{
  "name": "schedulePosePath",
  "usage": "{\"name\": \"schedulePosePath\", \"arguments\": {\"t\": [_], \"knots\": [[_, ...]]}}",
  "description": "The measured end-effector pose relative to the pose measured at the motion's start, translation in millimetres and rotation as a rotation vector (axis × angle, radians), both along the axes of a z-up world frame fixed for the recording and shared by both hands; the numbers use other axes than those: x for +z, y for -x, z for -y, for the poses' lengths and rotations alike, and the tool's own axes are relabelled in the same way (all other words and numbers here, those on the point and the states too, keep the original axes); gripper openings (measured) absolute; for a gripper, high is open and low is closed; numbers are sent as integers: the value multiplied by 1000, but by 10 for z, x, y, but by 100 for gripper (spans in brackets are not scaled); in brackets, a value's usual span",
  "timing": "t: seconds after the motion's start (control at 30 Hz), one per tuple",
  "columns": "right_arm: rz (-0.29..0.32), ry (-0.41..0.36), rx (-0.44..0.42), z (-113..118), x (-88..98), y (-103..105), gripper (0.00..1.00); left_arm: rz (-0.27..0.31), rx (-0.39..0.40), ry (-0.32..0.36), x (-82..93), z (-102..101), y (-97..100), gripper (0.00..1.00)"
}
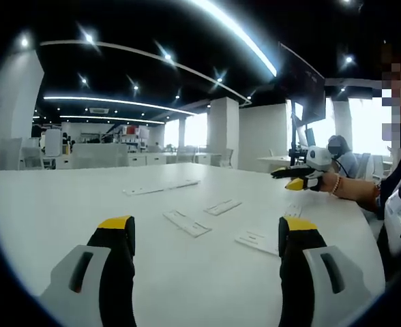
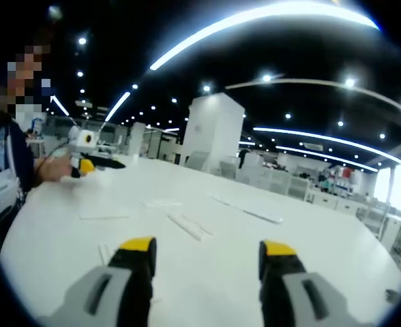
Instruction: Locate the socket holder cover, grip the socket holder cover, clip it into the socket holder slot.
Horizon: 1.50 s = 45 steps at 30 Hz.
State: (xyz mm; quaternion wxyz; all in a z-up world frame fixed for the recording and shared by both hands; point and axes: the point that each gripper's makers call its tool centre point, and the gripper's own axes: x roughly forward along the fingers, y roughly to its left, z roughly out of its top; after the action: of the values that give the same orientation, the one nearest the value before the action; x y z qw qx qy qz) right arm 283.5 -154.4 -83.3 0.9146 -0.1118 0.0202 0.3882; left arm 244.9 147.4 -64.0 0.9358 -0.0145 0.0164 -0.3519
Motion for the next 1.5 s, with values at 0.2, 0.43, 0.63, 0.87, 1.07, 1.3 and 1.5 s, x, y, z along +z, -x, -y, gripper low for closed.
{"name": "schedulePosePath", "arguments": {"t": [0.2, 0.43, 0.63, 0.87, 1.07, 1.3, 1.5], "knots": [[0, 0, 8, -1, 11, 9, 61, 3, -3, -4, 13, 8, 5, 86], [-1, 6, 16, -14, 11, 17, 61, 9, -2, -14, 22, -2, 4, 85], [3, -10, 17, 3, 70, 36, 60, 8, -2, -21, 11, -3, 4, 85], [13, -33, 22, -2, 126, 48, 60, 11, 2, -31, 6, -27, 0, 85], [6, -31, 29, -7, 118, 51, 62, 23, -4, -38, 20, -20, 16, 85], [-18, -42, 50, -23, 124, 61, 65, 40, -6, -60, 44, -29, 24, 85], [-50, -18, 46, -20, 52, 48, 65, 33, -14, -101, 1, -8, 38, 84]]}}
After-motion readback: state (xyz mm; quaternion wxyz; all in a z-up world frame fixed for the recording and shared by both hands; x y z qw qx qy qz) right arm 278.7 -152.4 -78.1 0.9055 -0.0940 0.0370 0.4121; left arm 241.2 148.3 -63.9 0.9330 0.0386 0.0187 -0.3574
